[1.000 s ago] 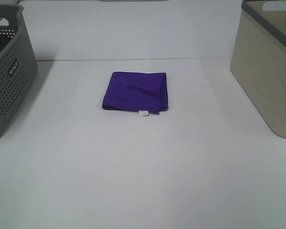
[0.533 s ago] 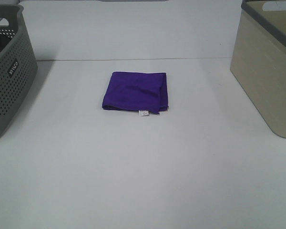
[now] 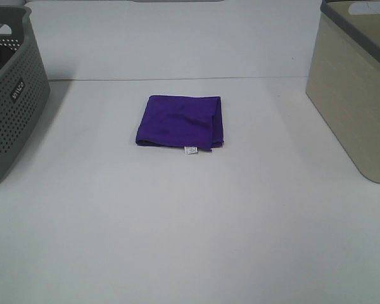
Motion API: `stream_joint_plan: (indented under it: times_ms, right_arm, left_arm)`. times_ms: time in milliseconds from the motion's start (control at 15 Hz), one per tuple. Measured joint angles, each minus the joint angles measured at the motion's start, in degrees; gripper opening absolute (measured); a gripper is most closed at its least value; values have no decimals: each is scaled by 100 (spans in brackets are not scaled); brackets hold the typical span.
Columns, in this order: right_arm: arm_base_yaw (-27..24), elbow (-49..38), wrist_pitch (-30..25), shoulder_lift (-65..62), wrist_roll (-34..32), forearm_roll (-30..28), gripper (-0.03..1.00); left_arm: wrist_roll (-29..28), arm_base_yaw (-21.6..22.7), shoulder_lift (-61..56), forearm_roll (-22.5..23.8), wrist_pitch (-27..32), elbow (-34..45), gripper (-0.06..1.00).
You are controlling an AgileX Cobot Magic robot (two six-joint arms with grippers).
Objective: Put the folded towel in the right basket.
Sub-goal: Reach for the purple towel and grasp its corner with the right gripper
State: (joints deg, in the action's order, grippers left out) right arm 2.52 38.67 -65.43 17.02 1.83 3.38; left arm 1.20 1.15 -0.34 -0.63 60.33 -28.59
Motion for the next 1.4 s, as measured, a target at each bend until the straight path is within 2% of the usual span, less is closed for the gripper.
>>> stream_joint_plan:
  times_ms: [133,267,533,733,867,933,1067,1267,1400]
  right_arm:
    - [0,1599,-235,1793,0,458,97]
    - [0,2561,-361,2962,0,544,97]
    - [0,3461,-309,4515,6,837,97]
    - [17,4309,-23,5901,34,1381,96]
    - [321,5065,223,6927,52,1495,96]
    - [716,5712,258,7741,52,1547,95]
    - [1089,6589,206,8841,34,1748,94]
    - [1169,7546,57,10279,34,2332,94]
    - [1169,7907,52,10921,17,2481,94]
  left_arm:
    - [0,0,0,0,0,0,99]
    - [0,0,0,0,0,0,99]
    - [0,0,0,0,0,0,99]
    - [0,0,0,0,0,0,99]
    - [0,0,0,0,0,0,99]
    - [0,0,0,0,0,0,99]
    - [0,0,0,0,0,0,99]
    - [0,0,0,6,0,0,99]
    - [0,0,0,6,0,0,99]
